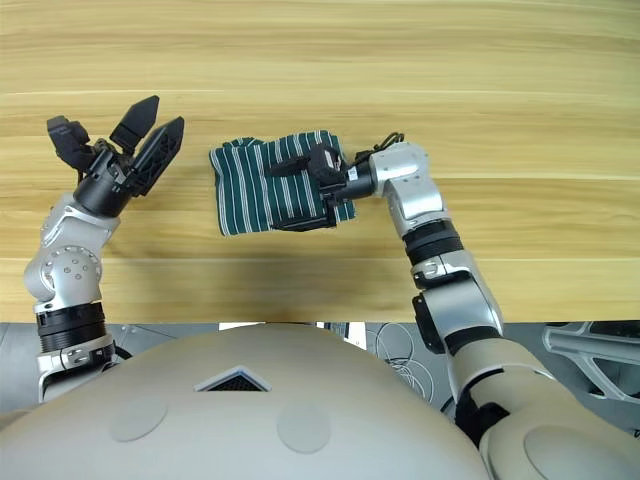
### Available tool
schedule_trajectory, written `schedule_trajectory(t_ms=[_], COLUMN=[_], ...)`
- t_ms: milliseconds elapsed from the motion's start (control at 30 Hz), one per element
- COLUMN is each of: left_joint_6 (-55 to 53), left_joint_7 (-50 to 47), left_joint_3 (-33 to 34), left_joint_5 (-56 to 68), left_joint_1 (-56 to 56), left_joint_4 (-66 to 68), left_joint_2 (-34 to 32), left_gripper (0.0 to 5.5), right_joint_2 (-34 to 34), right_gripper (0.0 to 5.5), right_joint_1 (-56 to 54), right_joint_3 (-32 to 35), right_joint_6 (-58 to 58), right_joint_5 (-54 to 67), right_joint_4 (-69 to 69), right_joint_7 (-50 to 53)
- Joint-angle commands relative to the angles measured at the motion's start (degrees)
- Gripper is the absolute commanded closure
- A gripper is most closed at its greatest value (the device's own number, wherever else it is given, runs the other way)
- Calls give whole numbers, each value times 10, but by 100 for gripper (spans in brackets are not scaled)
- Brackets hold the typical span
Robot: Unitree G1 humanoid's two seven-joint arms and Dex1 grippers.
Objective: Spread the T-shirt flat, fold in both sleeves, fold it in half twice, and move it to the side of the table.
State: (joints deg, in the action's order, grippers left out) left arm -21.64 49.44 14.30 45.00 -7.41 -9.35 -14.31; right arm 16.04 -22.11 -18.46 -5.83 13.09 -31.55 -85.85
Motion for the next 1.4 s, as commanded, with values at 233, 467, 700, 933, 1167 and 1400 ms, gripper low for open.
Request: schedule_trajectory(t_ms=[233,467,700,933,1167,1400], left_joint_6=[20,20,38,69,85,213], left_joint_7=[20,28,27,19,14,-41], left_joint_3=[-7,-4,-5,-17,-27,7], left_joint_5=[-3,0,-6,-13,-14,-86], left_joint_1=[-5,-8,-15,-33,-30,-8], left_joint_4=[5,10,9,-9,-5,31], left_joint_2=[-9,-17,-8,11,25,47], left_gripper=[11,11,11,11,11,11], right_joint_2=[-81,-66,31,142,170,171], right_gripper=[70,70,70,70,70,70], right_joint_1=[-160,-172,-127,-42,-40,-109], right_joint_3=[-37,-65,85,202,247,320], right_joint_6=[-169,-173,-115,-31,-43,-271], right_joint_5=[-153,-247,-163,-135,-140,-92], right_joint_4=[-313,-426,-468,-480,-474,-431], right_joint_7=[113,202,394,655,697,705])
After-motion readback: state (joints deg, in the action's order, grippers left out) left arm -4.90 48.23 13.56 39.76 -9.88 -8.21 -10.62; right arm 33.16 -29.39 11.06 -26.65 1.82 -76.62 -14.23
